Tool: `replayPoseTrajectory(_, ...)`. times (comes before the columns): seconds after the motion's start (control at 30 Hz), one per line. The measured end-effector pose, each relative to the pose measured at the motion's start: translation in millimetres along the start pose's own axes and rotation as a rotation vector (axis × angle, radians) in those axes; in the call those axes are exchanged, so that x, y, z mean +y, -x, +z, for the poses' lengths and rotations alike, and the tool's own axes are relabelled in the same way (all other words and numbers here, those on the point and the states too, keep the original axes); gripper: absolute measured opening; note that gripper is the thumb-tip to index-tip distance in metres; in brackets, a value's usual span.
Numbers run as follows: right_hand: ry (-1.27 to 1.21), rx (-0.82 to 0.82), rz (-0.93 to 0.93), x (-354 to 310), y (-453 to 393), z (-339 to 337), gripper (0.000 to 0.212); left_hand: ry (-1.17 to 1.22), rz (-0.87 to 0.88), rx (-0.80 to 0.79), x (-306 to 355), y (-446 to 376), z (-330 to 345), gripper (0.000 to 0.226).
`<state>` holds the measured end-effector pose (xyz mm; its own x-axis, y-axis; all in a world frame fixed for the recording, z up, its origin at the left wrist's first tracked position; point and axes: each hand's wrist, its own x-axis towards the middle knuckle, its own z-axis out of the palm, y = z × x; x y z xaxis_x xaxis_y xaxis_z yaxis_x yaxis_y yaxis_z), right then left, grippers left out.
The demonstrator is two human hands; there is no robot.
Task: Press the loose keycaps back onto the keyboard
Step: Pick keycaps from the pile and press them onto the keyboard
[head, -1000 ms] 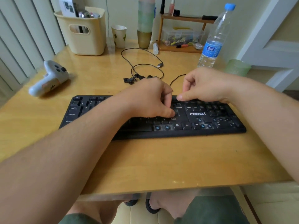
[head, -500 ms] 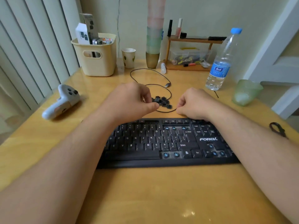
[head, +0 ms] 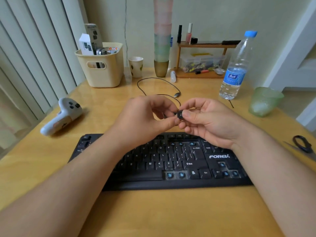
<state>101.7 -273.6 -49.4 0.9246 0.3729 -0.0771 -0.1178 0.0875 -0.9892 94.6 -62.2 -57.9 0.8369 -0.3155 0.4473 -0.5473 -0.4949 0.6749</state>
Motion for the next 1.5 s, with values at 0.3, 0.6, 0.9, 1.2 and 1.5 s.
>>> replayPoseTrajectory(0.3, -0.023, -0.019, -0.006, -2, 2, 0, 0.017, -0.057, 0.034, 0.058, 3, 2, 0, 0.017)
replayPoseTrajectory(0.6, 0.591, 0.182, -0.349, 5, 2, 9, 0.015, -0.236, 0.049, 0.037, -1, -1, -9, 0.011)
replayPoseTrajectory(0.9, 0.988, 0.410, -0.540, 10, 2, 17, 0.011, -0.054, -0.107, -0.009, -5, -4, -9, 0.014)
replayPoseTrajectory(1.2, 1.036, 0.371, -0.534, 9, 1, 21, 0.012, 0.050, -0.139, -0.061, -1, -3, -14, 0.017)
replayPoseTrajectory(1.5, 1.074, 0.067, -0.066, -2, -18, 38, 0.006, -0.515, -0.278, -0.420, -33, -4, -71, 0.012)
